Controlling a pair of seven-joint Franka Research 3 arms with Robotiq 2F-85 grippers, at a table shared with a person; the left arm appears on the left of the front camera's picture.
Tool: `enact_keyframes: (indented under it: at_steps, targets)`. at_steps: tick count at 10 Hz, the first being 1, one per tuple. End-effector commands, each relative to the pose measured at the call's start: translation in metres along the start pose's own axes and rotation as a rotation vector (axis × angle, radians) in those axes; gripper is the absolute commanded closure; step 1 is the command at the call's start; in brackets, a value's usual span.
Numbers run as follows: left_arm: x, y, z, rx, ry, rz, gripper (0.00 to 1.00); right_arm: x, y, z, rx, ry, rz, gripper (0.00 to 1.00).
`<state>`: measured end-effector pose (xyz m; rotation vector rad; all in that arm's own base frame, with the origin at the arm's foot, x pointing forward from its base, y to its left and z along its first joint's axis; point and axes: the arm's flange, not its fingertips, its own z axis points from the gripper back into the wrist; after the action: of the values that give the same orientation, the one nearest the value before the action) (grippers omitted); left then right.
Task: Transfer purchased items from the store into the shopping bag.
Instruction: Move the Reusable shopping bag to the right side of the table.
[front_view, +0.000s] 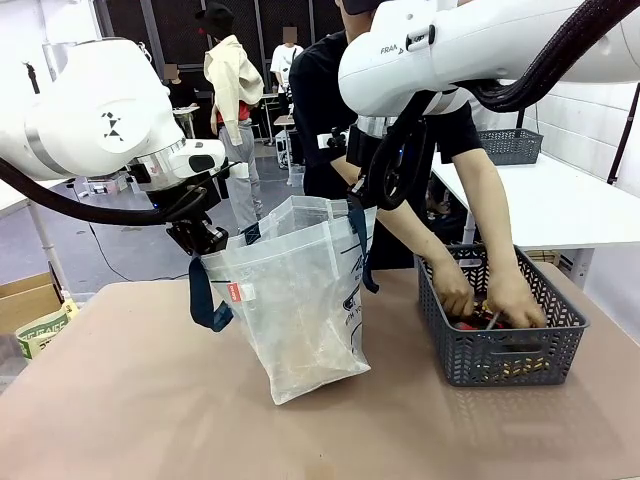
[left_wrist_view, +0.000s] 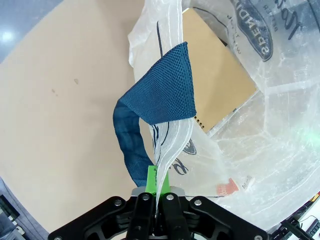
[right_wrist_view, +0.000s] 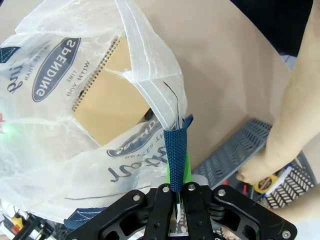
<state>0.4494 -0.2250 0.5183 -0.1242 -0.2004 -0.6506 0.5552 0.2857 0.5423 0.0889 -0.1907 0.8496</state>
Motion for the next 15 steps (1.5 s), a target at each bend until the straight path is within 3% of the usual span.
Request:
enact_keyframes:
  at_steps: [1,15]
  targets:
    - [-0.001,0.0006,0.0002,-0.002,0.002,-0.001,1.0,-0.0009,-0.0009,0.0005,-0.001,0.0,-0.014,1.0]
    - [-0.001,0.0006,0.0002,-0.002,0.002,-0.001,1.0,-0.0009,-0.0009,0.0005,-0.001,0.0,-0.014,1.0]
